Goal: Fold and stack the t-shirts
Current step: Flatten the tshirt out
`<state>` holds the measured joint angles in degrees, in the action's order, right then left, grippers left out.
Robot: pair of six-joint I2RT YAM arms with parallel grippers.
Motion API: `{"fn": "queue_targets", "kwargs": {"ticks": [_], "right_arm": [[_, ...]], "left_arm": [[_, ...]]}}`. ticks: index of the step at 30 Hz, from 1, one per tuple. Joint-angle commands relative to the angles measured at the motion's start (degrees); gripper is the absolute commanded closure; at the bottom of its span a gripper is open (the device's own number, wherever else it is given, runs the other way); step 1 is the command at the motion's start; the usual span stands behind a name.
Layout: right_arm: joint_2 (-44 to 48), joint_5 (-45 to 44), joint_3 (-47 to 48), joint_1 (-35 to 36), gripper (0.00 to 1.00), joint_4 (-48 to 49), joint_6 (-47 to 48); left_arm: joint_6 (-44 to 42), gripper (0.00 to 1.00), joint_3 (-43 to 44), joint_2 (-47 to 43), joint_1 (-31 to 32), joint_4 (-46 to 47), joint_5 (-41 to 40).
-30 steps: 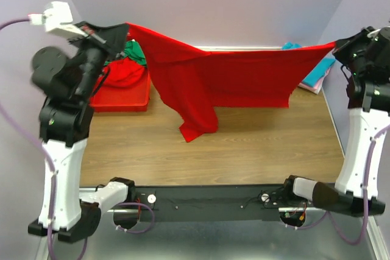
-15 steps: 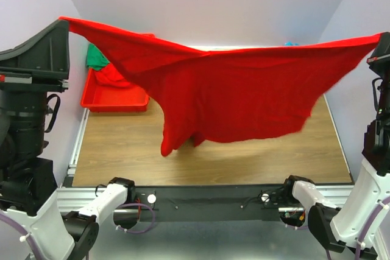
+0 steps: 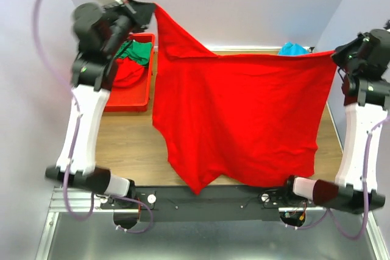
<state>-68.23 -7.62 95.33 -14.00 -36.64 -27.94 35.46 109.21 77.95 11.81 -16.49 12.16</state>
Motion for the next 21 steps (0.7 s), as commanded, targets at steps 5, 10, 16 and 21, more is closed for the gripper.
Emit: {"fn": "queue_targets", "kwargs": {"ticks": [5, 10, 16, 21], "right_arm": [[-9.99, 3.05, 3.36, -0.41, 0.99, 2.98, -1.59], [-12.72, 3.66, 11.62, -0.41, 0.99, 2.89, -1.76], [-8.77, 3.66, 13.13, -0.42, 0.99, 2.89, -2.55], [-0.87, 1.74, 11.81, -0.41, 0.99, 2.81, -1.76]], "left_arm": [[-2.68, 1.0, 17.42, 12.03, 0.23, 0.59, 5.68], [-2.33, 1.0, 28.16, 15.74, 0.23, 0.4, 6.21], [-3.56, 1.0, 20.53, 5.82, 0.23, 4.88, 5.15], [-5.75, 1.0, 12.54, -5.59, 0.23, 6.12, 3.13]]}}
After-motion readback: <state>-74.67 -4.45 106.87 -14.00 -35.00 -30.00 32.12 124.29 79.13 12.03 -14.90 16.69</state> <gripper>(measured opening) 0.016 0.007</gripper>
